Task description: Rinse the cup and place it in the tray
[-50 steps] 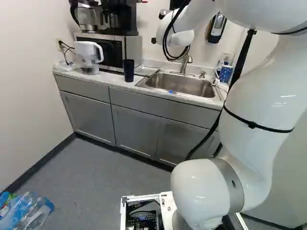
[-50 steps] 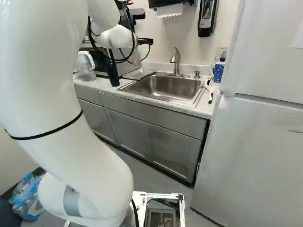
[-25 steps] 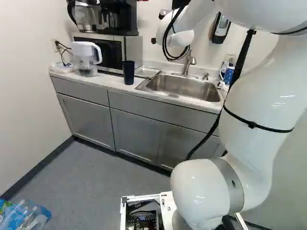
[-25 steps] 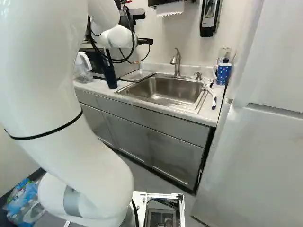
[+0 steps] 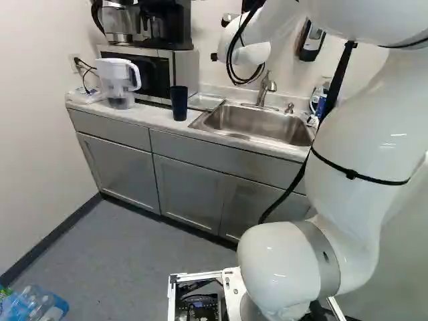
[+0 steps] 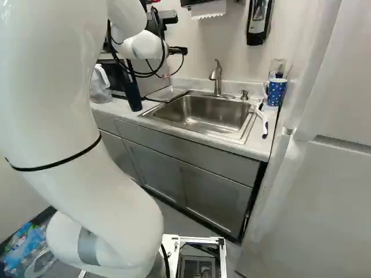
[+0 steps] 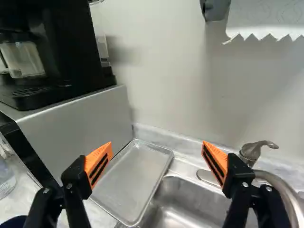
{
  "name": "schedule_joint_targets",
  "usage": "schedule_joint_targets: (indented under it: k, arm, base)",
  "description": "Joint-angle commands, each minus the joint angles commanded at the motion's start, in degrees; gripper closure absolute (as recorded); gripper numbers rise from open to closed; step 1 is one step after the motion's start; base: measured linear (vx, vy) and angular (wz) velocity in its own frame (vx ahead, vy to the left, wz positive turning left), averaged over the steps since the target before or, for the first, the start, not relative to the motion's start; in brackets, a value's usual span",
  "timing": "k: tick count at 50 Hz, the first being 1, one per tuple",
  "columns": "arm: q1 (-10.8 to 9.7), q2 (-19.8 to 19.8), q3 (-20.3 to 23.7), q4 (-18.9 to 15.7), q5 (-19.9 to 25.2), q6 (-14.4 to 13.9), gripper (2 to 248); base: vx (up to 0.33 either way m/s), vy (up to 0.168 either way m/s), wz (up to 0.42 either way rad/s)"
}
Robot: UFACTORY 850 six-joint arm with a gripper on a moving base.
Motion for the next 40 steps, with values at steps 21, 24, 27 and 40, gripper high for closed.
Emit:
schedule_joint_targets:
  k: [21,24,27,40]
  arm:
    - [0.00,0.00,0.00,0.00,0.00,0.00,3]
    - [0.00,0.00,0.00,0.00,0.00,0.00,3]
    - [0.00,-0.01,-0.01,0.00,0.00,0.00,3]
    - [-0.10,-0.44,-0.46,0.00,-0.35,0.00,3]
  base:
    - [0.000,0.000,0.000]
    - [0.000,0.000,0.000]
    - [0.000,0.000,0.000]
    - [0.000,0.000,0.000]
